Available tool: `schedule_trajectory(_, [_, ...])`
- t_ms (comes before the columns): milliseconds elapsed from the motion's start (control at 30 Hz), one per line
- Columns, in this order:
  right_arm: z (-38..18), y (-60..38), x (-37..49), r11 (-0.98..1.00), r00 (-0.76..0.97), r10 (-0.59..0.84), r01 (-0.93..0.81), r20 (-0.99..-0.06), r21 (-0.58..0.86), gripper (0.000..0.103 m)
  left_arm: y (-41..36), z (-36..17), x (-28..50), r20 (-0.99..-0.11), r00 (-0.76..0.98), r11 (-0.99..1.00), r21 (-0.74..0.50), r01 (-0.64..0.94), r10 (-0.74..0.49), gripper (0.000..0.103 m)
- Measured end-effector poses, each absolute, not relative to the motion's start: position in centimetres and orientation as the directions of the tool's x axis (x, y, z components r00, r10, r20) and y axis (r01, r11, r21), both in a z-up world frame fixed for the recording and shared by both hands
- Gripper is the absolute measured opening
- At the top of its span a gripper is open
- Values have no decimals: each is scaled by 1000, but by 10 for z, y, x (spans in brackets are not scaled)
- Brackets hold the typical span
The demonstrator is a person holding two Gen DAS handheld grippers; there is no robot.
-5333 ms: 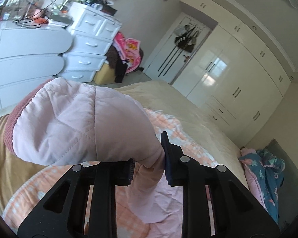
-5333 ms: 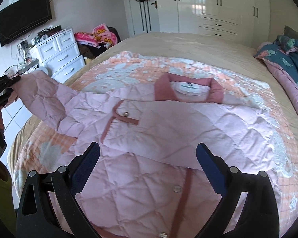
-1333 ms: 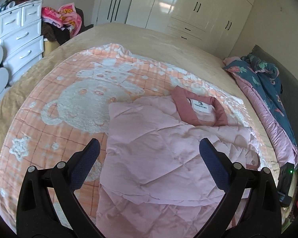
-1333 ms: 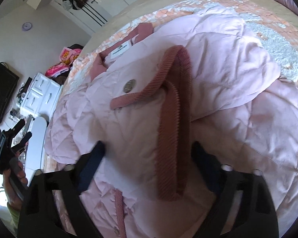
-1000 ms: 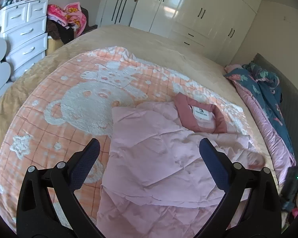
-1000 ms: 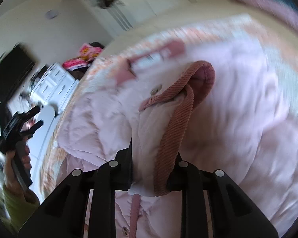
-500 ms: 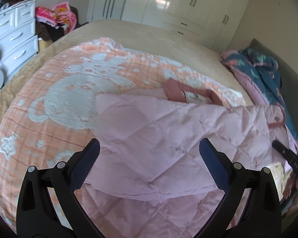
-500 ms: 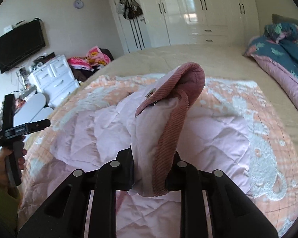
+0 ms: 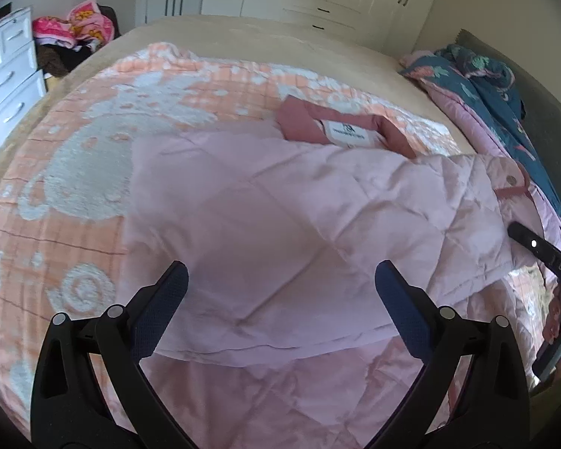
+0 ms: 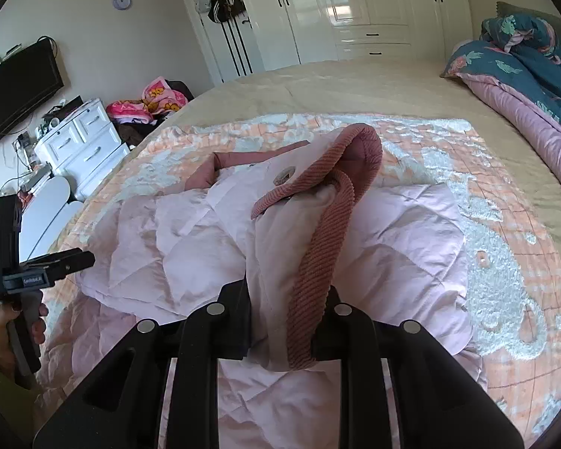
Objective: Fold large clothes
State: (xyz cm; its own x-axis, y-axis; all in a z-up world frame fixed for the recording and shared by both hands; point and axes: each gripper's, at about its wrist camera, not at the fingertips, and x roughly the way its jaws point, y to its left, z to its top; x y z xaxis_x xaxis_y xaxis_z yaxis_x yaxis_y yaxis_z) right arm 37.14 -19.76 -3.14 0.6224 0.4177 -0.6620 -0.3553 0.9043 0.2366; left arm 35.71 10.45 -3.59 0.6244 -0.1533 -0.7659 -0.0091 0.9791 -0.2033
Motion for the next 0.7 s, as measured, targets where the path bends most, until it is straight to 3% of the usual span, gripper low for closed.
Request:
schedule_trajectory(400, [-41,-201,376,915,600,395,-322,-696,242,29,93,-61,363,-796,588,984,-179,-2,-144,94])
schedule_trajectory(700, [-42,-210,379,954,627,295,-241,-721,181,50,95,-70,366,-802,574,979,-205,-5,-165,94])
